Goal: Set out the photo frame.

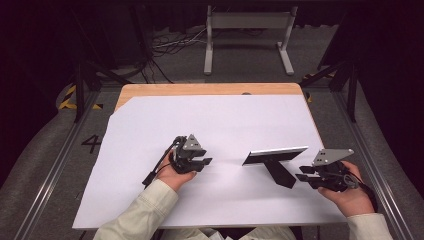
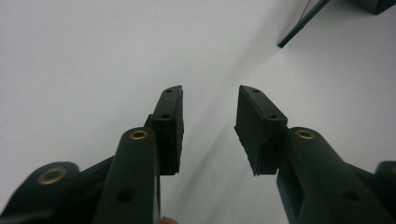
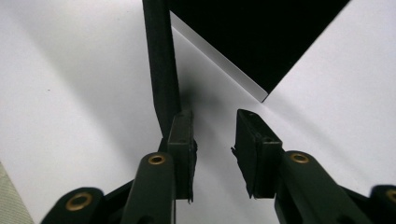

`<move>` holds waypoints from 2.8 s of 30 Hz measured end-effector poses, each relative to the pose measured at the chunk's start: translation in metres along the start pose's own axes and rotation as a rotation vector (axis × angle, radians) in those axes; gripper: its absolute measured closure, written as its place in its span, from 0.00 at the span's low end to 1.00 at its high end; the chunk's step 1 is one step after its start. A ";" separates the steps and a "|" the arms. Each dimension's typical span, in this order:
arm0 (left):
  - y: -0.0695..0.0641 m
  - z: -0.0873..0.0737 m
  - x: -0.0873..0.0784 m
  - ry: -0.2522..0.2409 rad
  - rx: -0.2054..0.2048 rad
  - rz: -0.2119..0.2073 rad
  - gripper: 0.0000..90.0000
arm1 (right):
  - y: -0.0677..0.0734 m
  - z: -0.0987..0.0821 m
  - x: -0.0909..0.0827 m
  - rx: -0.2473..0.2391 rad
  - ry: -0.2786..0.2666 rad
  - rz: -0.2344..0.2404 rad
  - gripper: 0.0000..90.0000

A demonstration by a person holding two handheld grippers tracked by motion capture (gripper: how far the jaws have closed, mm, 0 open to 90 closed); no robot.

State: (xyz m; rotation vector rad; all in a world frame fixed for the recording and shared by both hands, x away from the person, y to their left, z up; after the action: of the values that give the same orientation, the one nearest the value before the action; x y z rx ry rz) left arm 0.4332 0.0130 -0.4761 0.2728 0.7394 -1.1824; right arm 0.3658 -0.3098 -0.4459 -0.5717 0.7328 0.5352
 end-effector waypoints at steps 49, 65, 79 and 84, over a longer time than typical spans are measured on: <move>-0.015 0.044 0.065 -0.071 -0.027 -0.133 1.00 | -0.031 -0.012 0.008 0.162 -0.137 -0.087 1.00; -0.026 0.046 0.094 -0.023 -0.025 -0.191 1.00 | -0.030 -0.019 0.000 0.166 -0.135 -0.099 1.00; -0.032 0.044 0.101 0.005 0.023 -0.197 1.00 | -0.036 -0.022 -0.010 0.188 -0.148 -0.123 1.00; -0.038 0.042 0.100 0.022 0.043 -0.231 1.00 | -0.037 -0.022 -0.014 0.200 -0.148 -0.118 0.99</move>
State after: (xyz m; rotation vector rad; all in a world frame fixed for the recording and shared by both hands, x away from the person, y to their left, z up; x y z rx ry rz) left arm 0.4327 -0.0991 -0.5036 0.2411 0.7808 -1.4175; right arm 0.3700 -0.3545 -0.4379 -0.3817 0.5994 0.3846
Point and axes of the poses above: each handheld gripper's, and its own axes: x roughly forward along the jaws, z roughly out of its top, y roughly to its left, the point moved 9 cm from there along x, roughly forward along the jaws, and after that the axes turned 13 degrees about -z, right-handed, at the moved point
